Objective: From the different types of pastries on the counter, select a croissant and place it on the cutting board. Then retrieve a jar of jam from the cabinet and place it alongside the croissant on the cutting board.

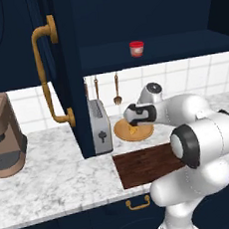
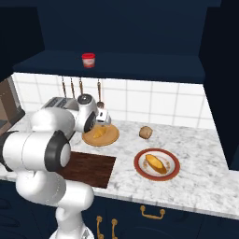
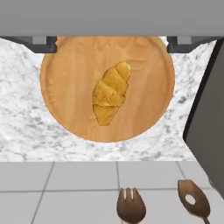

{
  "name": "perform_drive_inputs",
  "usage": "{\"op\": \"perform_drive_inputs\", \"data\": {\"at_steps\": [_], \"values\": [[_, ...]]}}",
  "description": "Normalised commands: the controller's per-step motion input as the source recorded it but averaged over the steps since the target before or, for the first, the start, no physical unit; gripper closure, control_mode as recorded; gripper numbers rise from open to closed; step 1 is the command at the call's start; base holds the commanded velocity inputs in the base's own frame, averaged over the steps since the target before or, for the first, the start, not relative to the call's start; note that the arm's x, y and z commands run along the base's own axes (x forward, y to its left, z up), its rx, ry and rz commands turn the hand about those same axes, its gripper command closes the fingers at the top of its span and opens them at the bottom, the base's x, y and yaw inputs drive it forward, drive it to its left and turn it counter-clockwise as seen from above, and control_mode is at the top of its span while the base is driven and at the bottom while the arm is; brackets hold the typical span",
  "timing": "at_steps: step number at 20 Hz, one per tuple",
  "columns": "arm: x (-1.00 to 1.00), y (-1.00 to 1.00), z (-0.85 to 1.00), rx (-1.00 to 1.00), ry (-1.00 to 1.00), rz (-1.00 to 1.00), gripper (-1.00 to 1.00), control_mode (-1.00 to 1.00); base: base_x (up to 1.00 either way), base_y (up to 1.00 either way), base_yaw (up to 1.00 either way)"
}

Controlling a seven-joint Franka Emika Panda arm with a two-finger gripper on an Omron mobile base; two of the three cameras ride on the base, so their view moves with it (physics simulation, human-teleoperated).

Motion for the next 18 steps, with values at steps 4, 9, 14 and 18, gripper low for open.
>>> {"op": "perform_drive_inputs", "data": {"at_steps": [4,9,14,18], "values": [[0.35,0.01,-0.1,0.0,0.02,0.0,-1.0,-1.0,0.0,0.0,0.0],[0.12,0.0,-0.25,0.0,0.02,0.0,-1.0,-1.0,0.0,0.0,0.0],[0.09,0.0,-0.27,0.0,0.06,0.0,-1.0,-1.0,0.0,0.0,0.0],[0.0,0.0,-0.2,0.0,0.02,0.0,-1.0,-1.0,0.0,0.0,0.0]]}}
